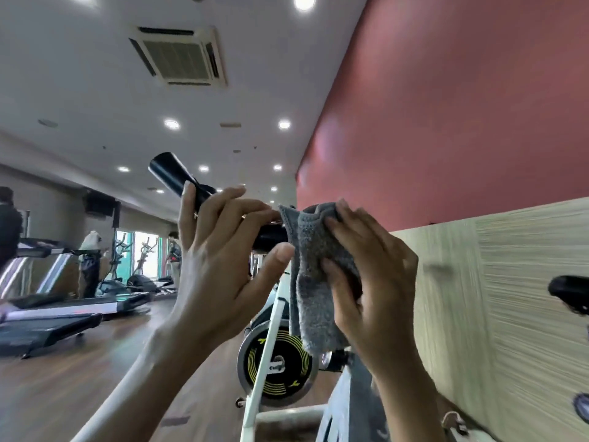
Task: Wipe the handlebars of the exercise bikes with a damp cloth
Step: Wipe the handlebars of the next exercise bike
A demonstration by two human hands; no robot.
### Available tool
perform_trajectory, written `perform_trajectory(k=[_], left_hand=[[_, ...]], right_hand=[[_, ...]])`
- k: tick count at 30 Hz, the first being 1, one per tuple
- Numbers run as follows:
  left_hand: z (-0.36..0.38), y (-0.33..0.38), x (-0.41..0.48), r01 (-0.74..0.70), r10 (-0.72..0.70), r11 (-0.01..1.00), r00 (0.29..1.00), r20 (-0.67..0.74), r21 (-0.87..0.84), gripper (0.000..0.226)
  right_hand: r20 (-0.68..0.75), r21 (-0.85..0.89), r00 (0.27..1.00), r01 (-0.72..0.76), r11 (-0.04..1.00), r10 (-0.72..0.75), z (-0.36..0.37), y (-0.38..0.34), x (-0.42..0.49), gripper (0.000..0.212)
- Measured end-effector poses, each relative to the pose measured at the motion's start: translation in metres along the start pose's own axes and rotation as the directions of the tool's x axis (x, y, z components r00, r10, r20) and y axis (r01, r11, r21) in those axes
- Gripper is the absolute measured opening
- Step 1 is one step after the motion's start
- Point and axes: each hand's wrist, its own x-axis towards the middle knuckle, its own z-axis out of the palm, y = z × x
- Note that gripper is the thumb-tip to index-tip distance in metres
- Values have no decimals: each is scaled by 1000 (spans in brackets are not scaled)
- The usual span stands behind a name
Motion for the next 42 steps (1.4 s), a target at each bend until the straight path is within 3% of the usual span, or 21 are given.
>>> perform_trajectory(k=[4,6,8,10,12,13,15,19,25,28,33,39,42], left_hand=[[-4,1,2,66,-67,998,998,-5,-19,49],[-6,0,2,108,-111,992,993,-47,-60,37],[-8,0,3,122,-129,991,985,-117,-61,33],[-10,1,5,17,-15,1000,986,-164,8,31],[-11,2,2,-151,159,986,978,-132,71,24],[-13,5,-1,-162,167,985,982,-91,56,26],[-15,14,-6,-67,67,998,997,-26,11,34],[8,39,-5,57,-61,978,998,10,200,46],[24,-16,-23,97,-25,958,965,-261,269,46],[25,-22,-25,234,-181,961,934,-309,146,47],[33,25,-6,405,-510,846,804,-306,-346,56],[33,8,18,328,-611,712,726,-316,-622,60],[43,29,3,222,-600,628,749,-282,-746,63]], right_hand=[[38,-74,999,22,997,-19,9,-21,11,41],[103,17,994,37,999,-38,7,-16,15,45],[152,184,988,-57,981,29,1,-1,17,45],[156,260,982,-144,955,105,-3,13,16,41],[162,257,978,-169,951,130,-5,16,14,35],[168,264,976,-181,947,140,-6,15,15,33],[185,289,968,-220,932,171,-6,11,15,29],[217,295,959,-242,924,182,-12,9,15,28],[213,205,948,-279,938,235,-11,0,17,27],[153,104,949,-294,950,277,-1,-13,21,24],[139,46,921,-372,927,363,5,-21,22,30],[242,-99,905,-335,937,349,4,-28,27,29],[284,-162,891,-318,934,353,3,-28,32,40]])
